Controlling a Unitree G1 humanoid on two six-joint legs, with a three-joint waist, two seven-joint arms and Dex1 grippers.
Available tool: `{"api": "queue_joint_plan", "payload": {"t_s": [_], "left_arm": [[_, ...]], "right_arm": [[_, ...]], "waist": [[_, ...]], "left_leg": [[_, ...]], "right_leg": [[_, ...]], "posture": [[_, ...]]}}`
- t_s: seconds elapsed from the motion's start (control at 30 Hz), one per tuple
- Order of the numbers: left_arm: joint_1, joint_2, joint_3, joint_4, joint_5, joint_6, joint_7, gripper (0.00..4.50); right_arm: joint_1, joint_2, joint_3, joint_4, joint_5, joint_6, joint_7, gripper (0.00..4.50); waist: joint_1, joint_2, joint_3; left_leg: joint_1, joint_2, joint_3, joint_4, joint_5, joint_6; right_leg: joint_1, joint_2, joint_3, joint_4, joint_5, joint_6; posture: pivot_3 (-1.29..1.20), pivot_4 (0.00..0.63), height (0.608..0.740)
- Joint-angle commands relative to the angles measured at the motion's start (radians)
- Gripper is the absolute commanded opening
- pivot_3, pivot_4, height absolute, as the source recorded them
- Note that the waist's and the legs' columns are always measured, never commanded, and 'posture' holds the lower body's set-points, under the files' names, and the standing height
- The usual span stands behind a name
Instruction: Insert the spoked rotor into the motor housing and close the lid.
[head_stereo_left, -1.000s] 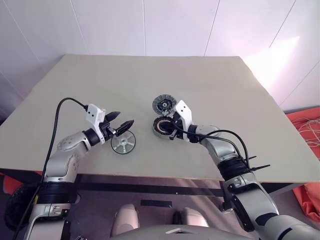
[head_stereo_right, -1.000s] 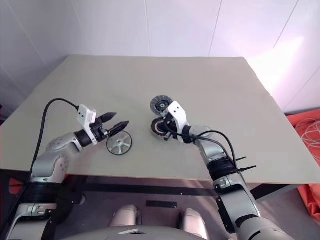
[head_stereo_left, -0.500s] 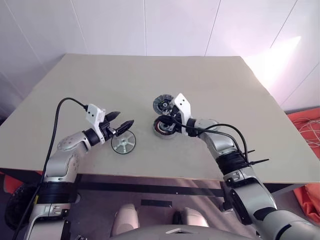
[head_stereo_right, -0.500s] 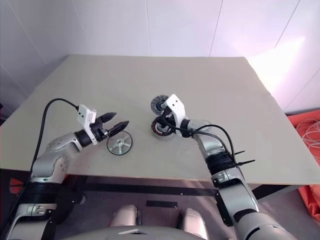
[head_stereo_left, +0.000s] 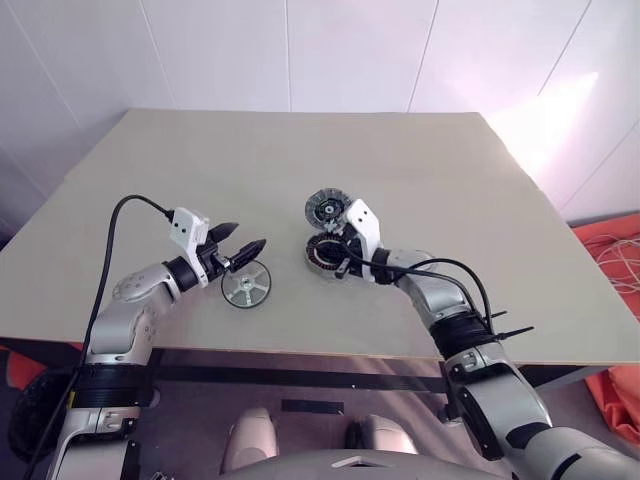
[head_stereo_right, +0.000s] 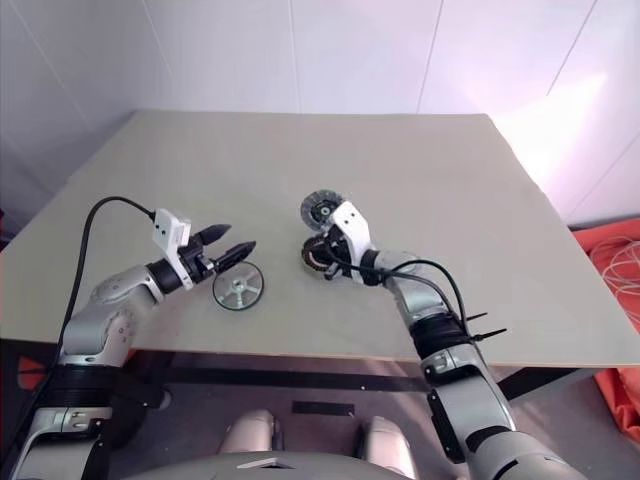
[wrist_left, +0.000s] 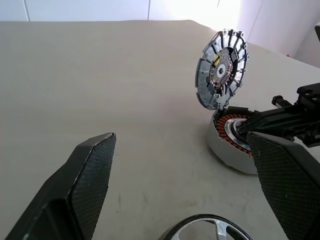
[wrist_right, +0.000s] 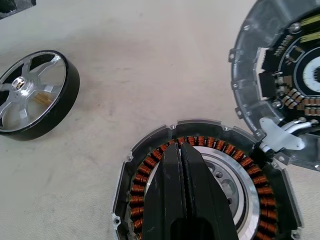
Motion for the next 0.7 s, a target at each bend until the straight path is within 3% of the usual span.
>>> {"api": "queue_joint_plan", "payload": {"t_s": [0.03,0.4,0.5,0.63,0.7], "left_arm": [[-0.008,0.022,0.051,-0.034,-0.041,0.053,0.022,4.5],[0.121,0.129,0.11,-0.066,-0.116,0.262,0.007,4.5],[0.146,0.146,0.123,-0.072,-0.13,0.276,-0.007,3.88],[0.153,0.153,0.129,-0.072,-0.142,0.299,0.001,2.6],[0.149,0.148,0.132,-0.073,-0.154,0.325,0.008,2.6]], "right_arm": [[-0.025,-0.03,-0.059,-0.133,0.067,0.025,0.034,0.02],[-0.002,-0.122,-0.098,-0.207,0.083,0.059,0.04,0.02],[0.0,-0.124,-0.098,-0.21,0.084,0.059,0.038,0.0],[-0.001,-0.126,-0.1,-0.214,0.085,0.06,0.035,0.0],[-0.001,-0.127,-0.101,-0.214,0.085,0.059,0.034,0.0]], "waist": [[0.0,0.0,0.0],[-0.015,0.0,0.0],[-0.015,0.0,0.0],[-0.015,0.0,0.0],[-0.015,0.0,0.0]], "left_leg": [[0.0,0.0,0.0,0.0,0.0,0.0],[0.0,0.0,0.0,-0.002,0.0,0.0],[0.0,0.0,0.0,-0.002,0.0,0.0],[0.001,0.0,0.0,-0.002,0.0,0.0],[0.001,0.0,0.0,-0.002,0.0,0.0]], "right_leg": [[0.0,0.0,0.0,0.0,0.0,0.0],[-0.001,0.0,0.0,-0.001,0.0,-0.001],[-0.001,0.0,0.0,0.0,-0.001,-0.001],[0.0,0.0,0.0,0.0,-0.002,0.002],[0.0,0.0,0.0,0.0,-0.002,0.002]], "posture": [[0.0,0.0,0.74],[0.0,0.0,0.74],[0.0,0.0,0.74],[0.0,0.0,0.74],[0.0,0.0,0.74]]}}
